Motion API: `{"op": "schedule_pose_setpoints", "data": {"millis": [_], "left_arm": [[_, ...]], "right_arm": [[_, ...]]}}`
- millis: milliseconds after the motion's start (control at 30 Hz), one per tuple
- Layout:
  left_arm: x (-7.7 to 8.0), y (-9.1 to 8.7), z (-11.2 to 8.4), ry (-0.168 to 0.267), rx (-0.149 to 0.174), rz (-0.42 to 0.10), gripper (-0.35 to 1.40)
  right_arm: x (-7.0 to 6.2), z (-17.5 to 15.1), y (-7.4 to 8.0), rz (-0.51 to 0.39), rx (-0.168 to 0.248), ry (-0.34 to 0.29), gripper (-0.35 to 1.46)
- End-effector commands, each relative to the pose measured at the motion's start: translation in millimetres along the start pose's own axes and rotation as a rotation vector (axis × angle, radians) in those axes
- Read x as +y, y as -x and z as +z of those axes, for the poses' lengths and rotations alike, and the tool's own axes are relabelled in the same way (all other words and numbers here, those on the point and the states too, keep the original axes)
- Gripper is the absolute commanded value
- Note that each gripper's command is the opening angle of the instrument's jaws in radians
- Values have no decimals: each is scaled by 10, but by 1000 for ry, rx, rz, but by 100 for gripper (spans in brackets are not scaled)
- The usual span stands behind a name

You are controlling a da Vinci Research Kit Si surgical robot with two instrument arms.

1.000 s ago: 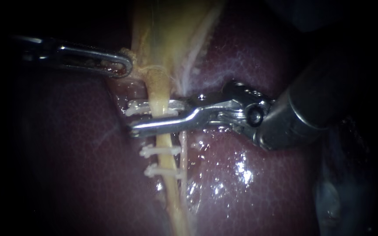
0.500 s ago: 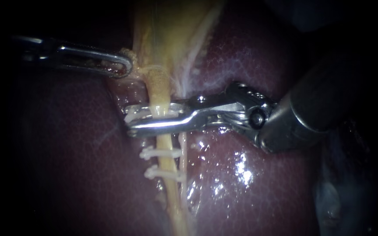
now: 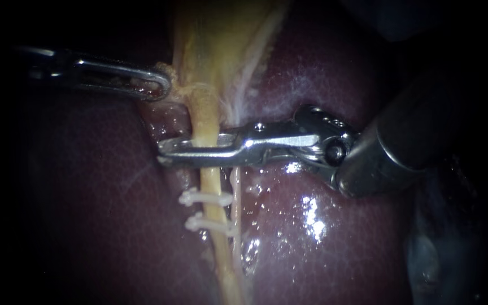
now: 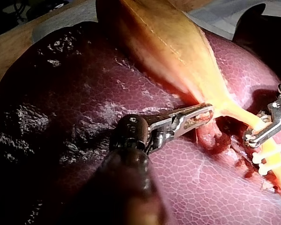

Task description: Clipping third clip left tube

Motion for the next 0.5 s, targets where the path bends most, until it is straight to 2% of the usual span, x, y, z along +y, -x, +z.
{"op": "schedule_pose_setpoints", "data": {"millis": [33, 500], "left_arm": [[0, 0, 0, 0, 0, 0, -35], [0, 0, 0, 0, 0, 0, -35]], "right_arm": [[0, 0, 0, 1, -1, -3, -35], [5, -3, 1, 0, -1, 0, -35]]}}
